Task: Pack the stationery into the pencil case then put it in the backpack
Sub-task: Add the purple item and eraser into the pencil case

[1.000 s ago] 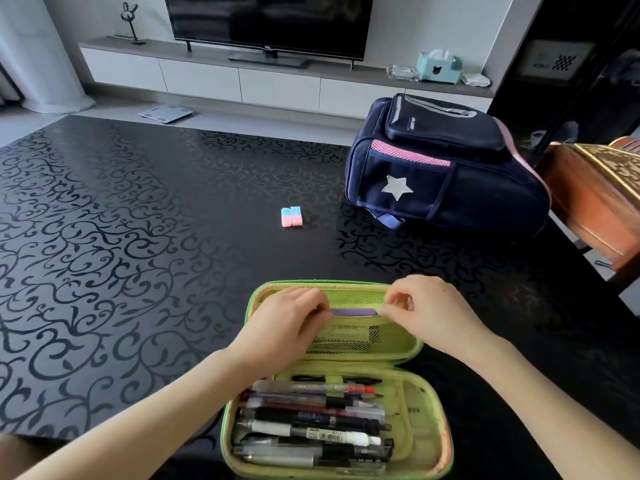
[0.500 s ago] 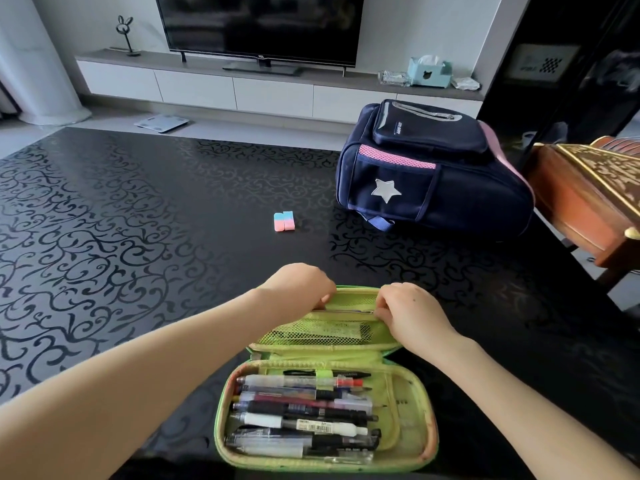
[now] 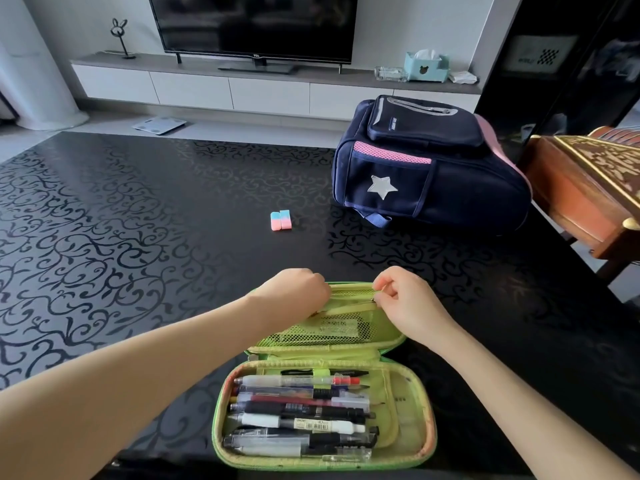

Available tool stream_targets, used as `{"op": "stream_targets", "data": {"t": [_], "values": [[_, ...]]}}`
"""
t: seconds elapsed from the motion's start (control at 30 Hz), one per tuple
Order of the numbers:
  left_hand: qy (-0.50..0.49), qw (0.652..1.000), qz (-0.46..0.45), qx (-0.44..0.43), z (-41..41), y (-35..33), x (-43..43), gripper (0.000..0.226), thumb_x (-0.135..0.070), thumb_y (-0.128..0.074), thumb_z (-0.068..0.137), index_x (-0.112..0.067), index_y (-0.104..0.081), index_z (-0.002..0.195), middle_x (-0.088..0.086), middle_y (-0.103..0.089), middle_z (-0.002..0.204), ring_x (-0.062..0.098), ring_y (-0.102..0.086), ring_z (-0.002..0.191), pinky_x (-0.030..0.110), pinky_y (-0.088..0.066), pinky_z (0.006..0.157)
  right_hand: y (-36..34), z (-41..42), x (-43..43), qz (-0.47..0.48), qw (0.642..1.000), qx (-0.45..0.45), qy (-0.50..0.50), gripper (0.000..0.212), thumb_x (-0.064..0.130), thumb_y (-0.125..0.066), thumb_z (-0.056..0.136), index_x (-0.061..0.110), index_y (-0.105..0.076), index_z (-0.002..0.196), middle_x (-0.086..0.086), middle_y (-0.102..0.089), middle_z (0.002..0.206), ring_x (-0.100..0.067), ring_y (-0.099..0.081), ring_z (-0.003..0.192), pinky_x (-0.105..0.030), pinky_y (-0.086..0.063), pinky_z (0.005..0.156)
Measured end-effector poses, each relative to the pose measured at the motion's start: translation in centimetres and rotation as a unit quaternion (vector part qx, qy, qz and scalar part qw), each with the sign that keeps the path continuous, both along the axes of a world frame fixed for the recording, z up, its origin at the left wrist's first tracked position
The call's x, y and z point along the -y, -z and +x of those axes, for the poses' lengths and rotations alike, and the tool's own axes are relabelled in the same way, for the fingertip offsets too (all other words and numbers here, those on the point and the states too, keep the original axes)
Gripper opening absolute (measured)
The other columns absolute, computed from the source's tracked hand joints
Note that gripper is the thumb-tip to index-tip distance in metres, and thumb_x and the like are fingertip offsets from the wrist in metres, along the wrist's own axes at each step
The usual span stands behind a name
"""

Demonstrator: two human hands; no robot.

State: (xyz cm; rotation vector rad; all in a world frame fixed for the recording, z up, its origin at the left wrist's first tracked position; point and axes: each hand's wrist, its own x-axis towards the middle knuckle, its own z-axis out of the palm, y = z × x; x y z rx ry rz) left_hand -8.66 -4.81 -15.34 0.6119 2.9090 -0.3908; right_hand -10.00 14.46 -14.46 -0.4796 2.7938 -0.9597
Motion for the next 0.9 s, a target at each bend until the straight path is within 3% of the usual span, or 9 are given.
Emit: {"op": "stream_targets", "data": {"t": [0.13,0.23,0.37,0.43,0.53,0.63,0.73,0.83,0.9], "values": [[-0.034,0.996,0.078,-0.02,0.8,-0.5,0.4,0.019,-0.013,-0.042,0.093,-0.007,-0.052,0.108,0.008,-0.057,0.105,0.026,-0.053,0.096,0.036,-0.046,0.081,0.0,0.3,0.1,-0.032,0.999,-0.001,0.031,0.011,0.01,-0.059,0.087,0.02,-0.054,0.088,0.001,-0.062,0.081,-0.017,-0.06,0.076,-0.023,-0.047,0.064],[-0.055,0.982,0.17,-0.064,1.4,-0.5,0.4,0.014,-0.011,-0.046,0.091,-0.004,-0.053,0.102,0.007,-0.055,0.099,0.023,-0.052,0.093,0.035,-0.044,0.078,-0.4,1.1,1.3,-0.013,0.998,-0.042,0.037,0.015,0.005,-0.056,0.085,0.019,-0.053,0.089,0.004,-0.059,0.078,-0.019,-0.058,0.075,-0.026,-0.043,0.065],[-0.014,0.954,0.243,-0.175,2.1,1.4,0.3,0.011,-0.012,-0.049,0.079,-0.006,-0.055,0.072,0.007,-0.056,0.065,0.025,-0.054,0.055,0.032,-0.05,0.048,-0.7,2.7,4.8,0.015,0.994,-0.108,-0.013,0.02,0.003,-0.051,0.087,0.014,-0.054,0.103,0.003,-0.058,0.084,-0.019,-0.054,0.078,-0.026,-0.039,0.066],[-0.03,0.941,0.282,-0.183,2.5,2.0,0.2,0.017,-0.017,-0.043,0.079,-0.009,-0.056,0.074,0.004,-0.056,0.066,0.022,-0.053,0.057,0.032,-0.051,0.051,-0.8,3.0,6.3,0.001,0.994,-0.106,-0.03,0.017,0.005,-0.05,0.089,0.012,-0.052,0.104,0.001,-0.06,0.088,-0.016,-0.053,0.077,-0.021,-0.035,0.061],[-0.091,0.899,0.377,-0.205,3.2,1.7,0.5,0.013,-0.009,-0.052,0.074,-0.008,-0.059,0.085,0.004,-0.059,0.076,0.023,-0.053,0.07,0.032,-0.047,0.066,-0.7,2.2,6.2,-0.046,0.997,-0.065,0.016,0.013,0.008,-0.054,0.088,0.017,-0.052,0.098,0.0,-0.063,0.084,-0.01,-0.051,0.064,-0.015,-0.033,0.049],[-0.074,0.902,0.361,-0.225,4.3,1.2,-0.1,0.017,-0.022,-0.047,0.071,-0.011,-0.058,0.077,-0.001,-0.057,0.07,0.018,-0.047,0.064,0.029,-0.043,0.063,-0.3,1.5,5.1,-0.098,0.994,-0.028,0.051,0.016,0.009,-0.061,0.084,0.02,-0.051,0.089,0.0,-0.068,0.079,-0.016,-0.061,0.069,-0.024,-0.043,0.057],[-0.066,0.922,0.322,-0.203,4.6,0.9,-2.0,0.018,-0.029,-0.058,0.076,-0.012,-0.054,0.069,-0.002,-0.059,0.061,0.018,-0.051,0.055,0.031,-0.044,0.055,-0.2,1.7,4.7,-0.135,0.989,-0.008,0.068,0.017,0.01,-0.063,0.081,0.021,-0.051,0.087,-0.001,-0.07,0.079,-0.017,-0.063,0.074,-0.032,-0.051,0.066],[-0.076,0.916,0.326,-0.22,3.5,1.0,-2.9,0.027,-0.015,-0.064,0.075,-0.014,-0.041,0.06,0.004,-0.054,0.05,0.024,-0.05,0.044,0.028,-0.033,0.042,-0.2,2.2,4.2,-0.155,0.986,-0.026,0.053,0.013,0.013,-0.063,0.084,0.019,-0.052,0.088,0.001,-0.07,0.071,-0.013,-0.06,0.068,-0.028,-0.049,0.065],[-0.071,0.925,0.312,-0.205,3.1,1.0,-3.2,0.023,-0.013,-0.059,0.082,-0.013,-0.043,0.065,0.007,-0.057,0.058,0.027,-0.053,0.053,0.029,-0.031,0.049,-0.2,2.6,3.6,-0.165,0.985,-0.027,0.039,0.012,0.015,-0.063,0.086,0.017,-0.053,0.091,0.003,-0.071,0.071,-0.009,-0.06,0.068,-0.023,-0.046,0.066]]}}
